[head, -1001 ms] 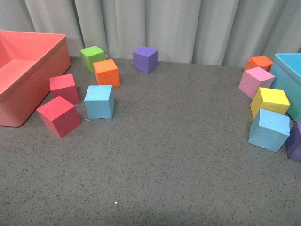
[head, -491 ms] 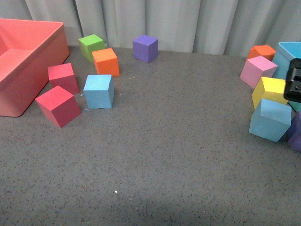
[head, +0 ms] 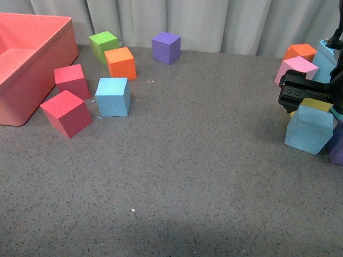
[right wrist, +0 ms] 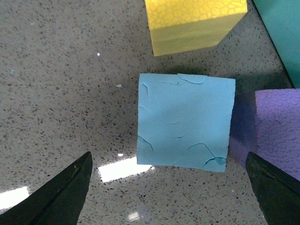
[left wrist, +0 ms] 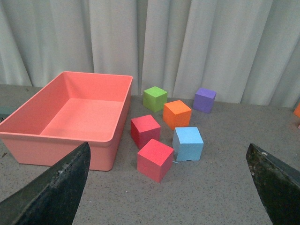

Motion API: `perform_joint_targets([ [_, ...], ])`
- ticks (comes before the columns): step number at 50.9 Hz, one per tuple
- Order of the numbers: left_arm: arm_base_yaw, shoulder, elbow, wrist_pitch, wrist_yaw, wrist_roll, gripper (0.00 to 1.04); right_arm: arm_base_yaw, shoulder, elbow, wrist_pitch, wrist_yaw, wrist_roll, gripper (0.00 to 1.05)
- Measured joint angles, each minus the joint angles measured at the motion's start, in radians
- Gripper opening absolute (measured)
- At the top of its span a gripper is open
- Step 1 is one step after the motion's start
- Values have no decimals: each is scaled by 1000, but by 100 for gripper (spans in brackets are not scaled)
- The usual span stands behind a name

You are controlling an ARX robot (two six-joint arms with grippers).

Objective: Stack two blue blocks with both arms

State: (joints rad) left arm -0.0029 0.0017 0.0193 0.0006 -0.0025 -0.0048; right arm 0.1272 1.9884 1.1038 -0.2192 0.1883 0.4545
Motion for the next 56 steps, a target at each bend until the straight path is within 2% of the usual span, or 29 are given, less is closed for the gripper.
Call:
perform_joint_targets([
  [21, 0, 0, 0, 0, 0, 0, 98, -3, 81, 49, -5, 11, 27, 95],
  [37, 0, 0, 0, 0, 0, 0, 98, -20, 176, 142, -68, 5, 46, 95],
  [51, 0, 0, 0, 0, 0, 0, 98, -27, 198, 165, -97, 0, 55, 55],
  [56, 0, 0, 0, 0, 0, 0, 98, -24, 197, 165, -93, -2, 54, 48],
])
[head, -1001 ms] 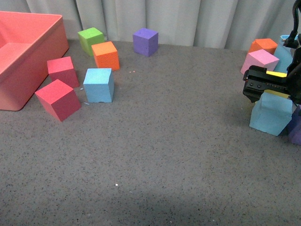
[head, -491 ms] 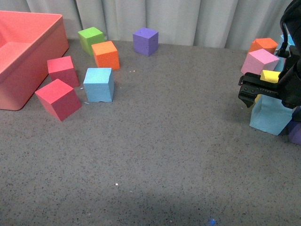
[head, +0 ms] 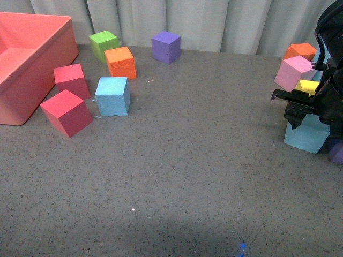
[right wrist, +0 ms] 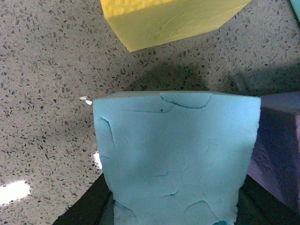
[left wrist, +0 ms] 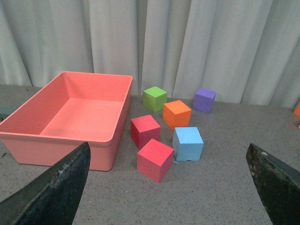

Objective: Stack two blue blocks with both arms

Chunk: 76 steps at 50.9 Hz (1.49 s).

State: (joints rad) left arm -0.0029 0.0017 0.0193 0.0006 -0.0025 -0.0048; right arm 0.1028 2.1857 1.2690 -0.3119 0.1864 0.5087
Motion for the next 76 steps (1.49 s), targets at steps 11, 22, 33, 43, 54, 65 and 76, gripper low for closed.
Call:
perform_joint_targets([
  [11, 0, 0, 0, 0, 0, 0, 98, 62, -3, 41, 11, -45, -27, 44],
  [22, 0, 0, 0, 0, 0, 0, 98, 177, 48, 186, -37, -78, -80, 43],
  [33, 0, 0, 0, 0, 0, 0, 98, 248, 159, 341, -116, -84, -94, 43],
  [43, 0, 0, 0, 0, 0, 0, 98, 286, 216, 456, -176, -88, -94, 42],
  [54, 0, 0, 0, 0, 0, 0, 98, 319, 245, 502, -209, -91, -93, 42],
  [65, 0, 0, 0, 0, 0, 0, 98, 322, 246, 502, -209, -96, -100, 42],
  [76, 0, 0, 0, 0, 0, 0, 98, 322, 234, 463, -169, -106, -133, 84],
])
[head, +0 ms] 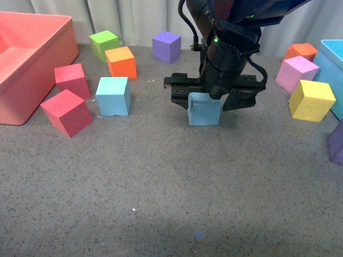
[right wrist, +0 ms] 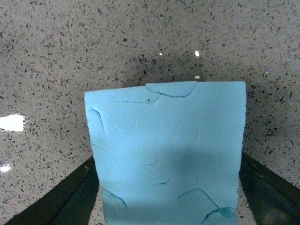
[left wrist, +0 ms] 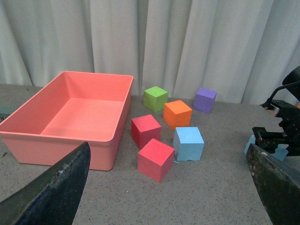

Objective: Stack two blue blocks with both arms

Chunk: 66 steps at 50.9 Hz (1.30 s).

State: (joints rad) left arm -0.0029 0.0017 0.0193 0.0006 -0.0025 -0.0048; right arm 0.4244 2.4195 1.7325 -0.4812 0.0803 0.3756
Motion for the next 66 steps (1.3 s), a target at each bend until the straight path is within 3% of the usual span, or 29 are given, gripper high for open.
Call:
perform_joint_targets([
  [5, 0, 0, 0, 0, 0, 0, 98, 0, -28, -34, 35, 7, -17, 97],
  [19, 0, 0, 0, 0, 0, 0, 98, -6, -137, -99, 106, 36, -47, 95],
  [21, 0, 0, 0, 0, 0, 0, 98, -6, -156, -162, 249, 108, -88, 90],
  [23, 0, 0, 0, 0, 0, 0, 98, -11, -192, -304, 519, 230, -176, 82],
  [25, 0, 0, 0, 0, 1, 0, 98, -28, -235, -478, 778, 267, -251, 73],
  [31, 0, 0, 0, 0, 0, 0, 98, -72, -311, -766, 1235, 248, -325, 57],
  [33, 0, 0, 0, 0, 0, 0, 98, -105, -377, -911, 1534, 225, -348, 46],
  [37, 0, 0, 0, 0, 0, 0, 98, -156, -531, -1058, 1724, 198, -362, 29],
  [45, 0, 0, 0, 0, 0, 0, 98, -208, -680, -1271, 1748, 132, -377, 1],
  [54, 0, 0, 0, 0, 0, 0, 98, -260, -846, -1429, 1740, 80, -376, 1],
  [66, 0, 0, 0, 0, 0, 0, 98, -319, -1138, -1567, 1583, 21, -376, 1],
])
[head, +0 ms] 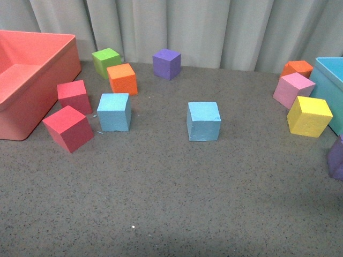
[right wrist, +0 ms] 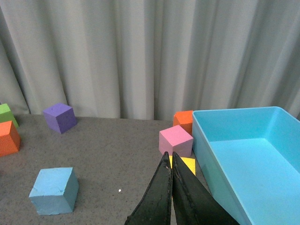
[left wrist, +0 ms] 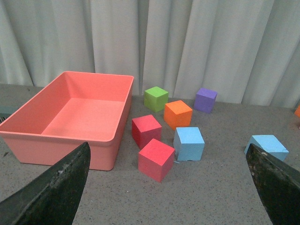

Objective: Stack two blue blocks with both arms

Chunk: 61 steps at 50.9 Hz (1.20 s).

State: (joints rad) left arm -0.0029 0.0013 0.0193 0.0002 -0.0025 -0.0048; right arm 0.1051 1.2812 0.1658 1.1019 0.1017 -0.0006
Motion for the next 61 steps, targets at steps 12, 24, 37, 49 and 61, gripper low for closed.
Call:
perform_joint_targets([
  [12, 0, 0, 0, 0, 0, 0, 98, -50, -170, -75, -100, -60, 0, 1],
  [24, 0, 0, 0, 0, 0, 0, 98, -102, -376, -126, -251, -100, 0, 1],
  [37, 0, 0, 0, 0, 0, 0, 98, -103, -617, -157, -458, -100, 0, 1],
  [49, 0, 0, 0, 0, 0, 0, 98, -103, -799, -163, -623, -100, 0, 1],
  [61, 0, 0, 0, 0, 0, 0, 98, -103, -910, -163, -729, -100, 0, 1],
])
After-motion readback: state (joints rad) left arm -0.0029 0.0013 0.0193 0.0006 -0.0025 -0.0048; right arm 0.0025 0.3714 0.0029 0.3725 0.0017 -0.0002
